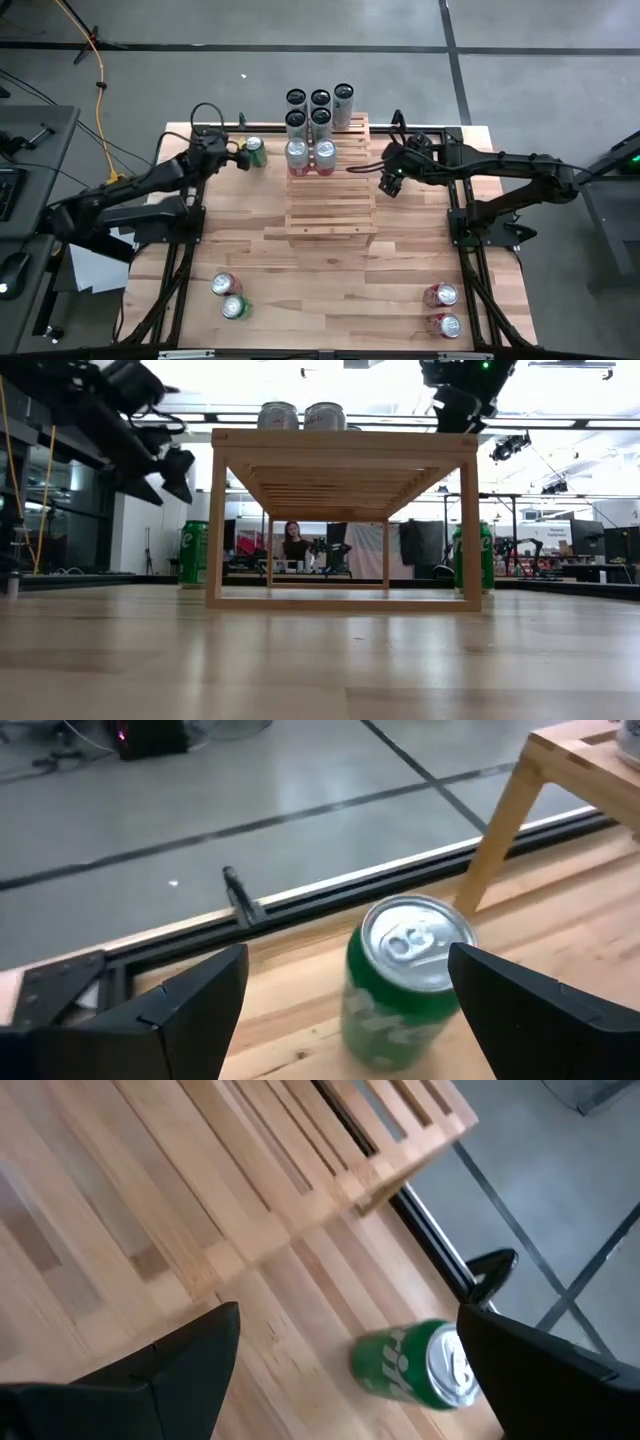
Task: Place canned beverage on shelf
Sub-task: Put the top left green soda can on the shelf
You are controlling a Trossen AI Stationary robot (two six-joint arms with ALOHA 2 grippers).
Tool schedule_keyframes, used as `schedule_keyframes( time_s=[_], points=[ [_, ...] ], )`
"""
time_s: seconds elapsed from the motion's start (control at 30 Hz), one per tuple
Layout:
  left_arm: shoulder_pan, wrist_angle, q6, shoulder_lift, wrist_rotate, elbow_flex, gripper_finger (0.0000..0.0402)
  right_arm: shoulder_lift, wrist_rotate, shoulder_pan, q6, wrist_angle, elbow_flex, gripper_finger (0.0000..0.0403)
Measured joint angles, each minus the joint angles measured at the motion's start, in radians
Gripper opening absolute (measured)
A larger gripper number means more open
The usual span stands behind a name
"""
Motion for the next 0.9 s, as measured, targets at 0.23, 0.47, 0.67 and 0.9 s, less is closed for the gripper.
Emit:
schedule_keyframes(
  time_s=[0.23,0.47,0.67,0.9],
  points=[
    [0.038,0.134,0.017,0.110,0.139,0.000,0.0335,0.001,0.000,0.000,-0.014,0.051,0.000,0.0358],
    [0.038,0.225,0.058,0.171,0.139,0.000,0.0335,0.001,0.000,0.000,-0.013,0.062,0.000,0.0358],
    [0.038,0.246,0.064,0.158,0.138,0.000,0.0335,0.001,0.000,0.000,-0.013,0.062,0.000,0.0358],
    [0.036,0.211,0.122,0.161,0.139,0.000,0.0335,0.001,0.000,0.000,-0.013,0.062,0.000,0.0358]
  ],
)
